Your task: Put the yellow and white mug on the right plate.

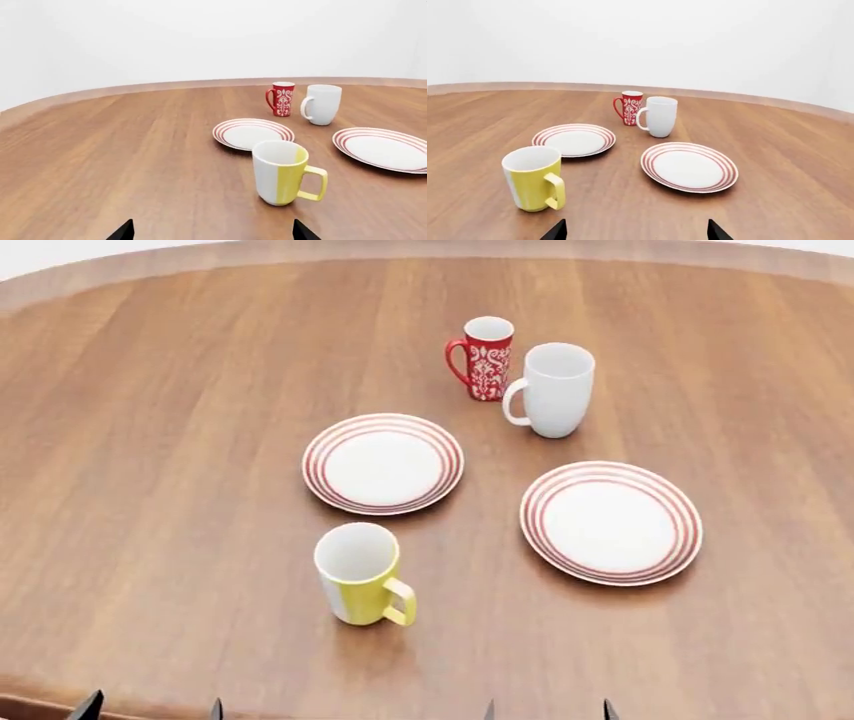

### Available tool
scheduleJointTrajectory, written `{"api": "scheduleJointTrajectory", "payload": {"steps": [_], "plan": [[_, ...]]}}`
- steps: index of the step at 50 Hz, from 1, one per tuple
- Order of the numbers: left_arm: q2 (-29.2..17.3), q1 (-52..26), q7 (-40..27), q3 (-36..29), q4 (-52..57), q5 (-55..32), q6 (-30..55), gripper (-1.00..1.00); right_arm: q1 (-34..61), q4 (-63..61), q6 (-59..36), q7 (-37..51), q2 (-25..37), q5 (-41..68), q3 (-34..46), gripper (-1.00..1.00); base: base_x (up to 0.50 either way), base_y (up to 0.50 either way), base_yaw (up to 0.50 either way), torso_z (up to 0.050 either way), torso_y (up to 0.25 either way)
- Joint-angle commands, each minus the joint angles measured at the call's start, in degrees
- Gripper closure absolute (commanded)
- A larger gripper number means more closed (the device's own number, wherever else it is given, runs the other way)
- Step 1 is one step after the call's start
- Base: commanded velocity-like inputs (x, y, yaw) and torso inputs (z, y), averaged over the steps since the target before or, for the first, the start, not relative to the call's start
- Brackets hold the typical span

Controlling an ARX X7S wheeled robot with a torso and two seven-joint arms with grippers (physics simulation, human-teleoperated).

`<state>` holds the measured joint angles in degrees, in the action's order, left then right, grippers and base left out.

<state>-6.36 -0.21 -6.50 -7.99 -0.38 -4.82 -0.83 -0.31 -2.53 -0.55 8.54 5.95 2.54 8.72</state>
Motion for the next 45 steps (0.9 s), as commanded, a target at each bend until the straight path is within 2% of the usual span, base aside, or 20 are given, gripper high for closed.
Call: {"api": "scheduleJointTrajectory", "payload": {"steps": [1, 13, 45], "plan": [[-0.49, -0.11, -0.45, -0.77, -0.13, -0.85, -0.11, -1.00, 1.21, 1.01, -2.05, 3.89, 0.23, -2.70, 0.75, -1.00, 0.00, 0.00, 0.00, 0.000, 0.000], [-1.06, -0.09, -0.84, -1.58, -0.16, -1.31, -0.46, -1.00, 0.14, -1.74, -1.80, 1.83, 1.43, 1.16, 0.93, -1.00, 0.07, 0.00, 0.00, 0.000, 0.000], [-2.23, -0.24, -1.79, -3.31, -0.47, -2.40, -1.15, -1.00, -0.20, -2.66, -0.91, 1.99, 3.09, 2.70, 2.75, -1.00, 0.50, 0.00, 0.00, 0.000, 0.000]]}}
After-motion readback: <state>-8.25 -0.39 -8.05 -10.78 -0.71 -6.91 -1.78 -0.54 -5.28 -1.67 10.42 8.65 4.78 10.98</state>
